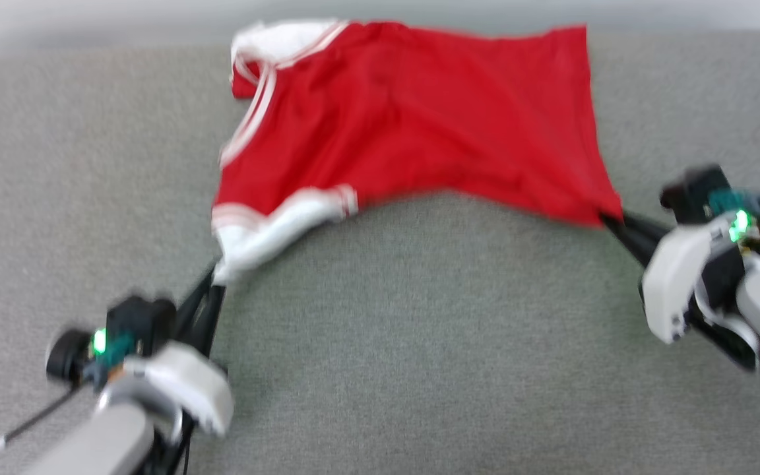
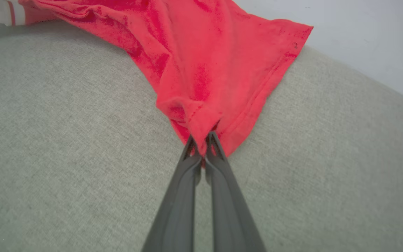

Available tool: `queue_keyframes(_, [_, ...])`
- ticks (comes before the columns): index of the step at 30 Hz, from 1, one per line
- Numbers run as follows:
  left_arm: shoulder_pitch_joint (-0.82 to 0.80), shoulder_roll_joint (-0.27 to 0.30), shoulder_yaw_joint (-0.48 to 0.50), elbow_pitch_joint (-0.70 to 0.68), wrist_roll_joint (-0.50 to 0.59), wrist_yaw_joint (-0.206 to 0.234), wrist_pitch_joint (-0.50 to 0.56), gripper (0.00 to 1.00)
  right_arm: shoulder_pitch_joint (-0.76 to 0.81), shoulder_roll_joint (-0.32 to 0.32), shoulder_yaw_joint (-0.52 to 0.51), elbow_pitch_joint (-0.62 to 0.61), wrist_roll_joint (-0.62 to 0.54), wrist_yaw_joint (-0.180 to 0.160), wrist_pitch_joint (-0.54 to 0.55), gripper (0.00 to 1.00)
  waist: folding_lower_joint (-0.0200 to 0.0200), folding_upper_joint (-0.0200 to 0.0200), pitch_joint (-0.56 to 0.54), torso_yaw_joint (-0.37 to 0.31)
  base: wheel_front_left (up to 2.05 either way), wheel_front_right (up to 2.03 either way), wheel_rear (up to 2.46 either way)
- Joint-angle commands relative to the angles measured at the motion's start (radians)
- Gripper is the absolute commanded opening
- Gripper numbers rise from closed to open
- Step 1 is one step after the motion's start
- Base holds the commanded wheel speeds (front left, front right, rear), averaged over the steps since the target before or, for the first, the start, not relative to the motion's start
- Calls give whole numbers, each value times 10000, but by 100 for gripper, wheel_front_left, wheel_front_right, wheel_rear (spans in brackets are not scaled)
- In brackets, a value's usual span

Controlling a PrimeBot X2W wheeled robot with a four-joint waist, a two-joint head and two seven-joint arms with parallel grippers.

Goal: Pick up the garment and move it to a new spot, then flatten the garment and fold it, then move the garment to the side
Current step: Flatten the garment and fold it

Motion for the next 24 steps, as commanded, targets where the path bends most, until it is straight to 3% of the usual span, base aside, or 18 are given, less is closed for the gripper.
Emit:
queue_keyframes(1, [722, 148, -33, -346, -217, 227, 8, 0, 553, -216, -15, -206, 166, -10, 56, 0, 2, 0, -751, -106, 0, 0, 0])
queue_keyframes(7, [3033, 703, -207, -1513, -860, 1081, 105, 0, 2422, -1003, -82, -1191, 182, -10, 42, 0, 2, 0, -1505, -99, 0, 0, 0])
queue_keyframes(14, [5054, 1081, -607, -2281, -1516, 1662, 353, 0, 4830, -1668, -924, -2121, 528, -11, 389, 0, 2, 0, -2281, -8, 0, 0, 0])
queue_keyframes(24, [5544, 1226, -860, -2920, -1648, 1889, 677, 0, 6827, -1582, -2389, -3041, 148, -10, 851, 0, 2, 0, -2318, 91, 0, 0, 0])
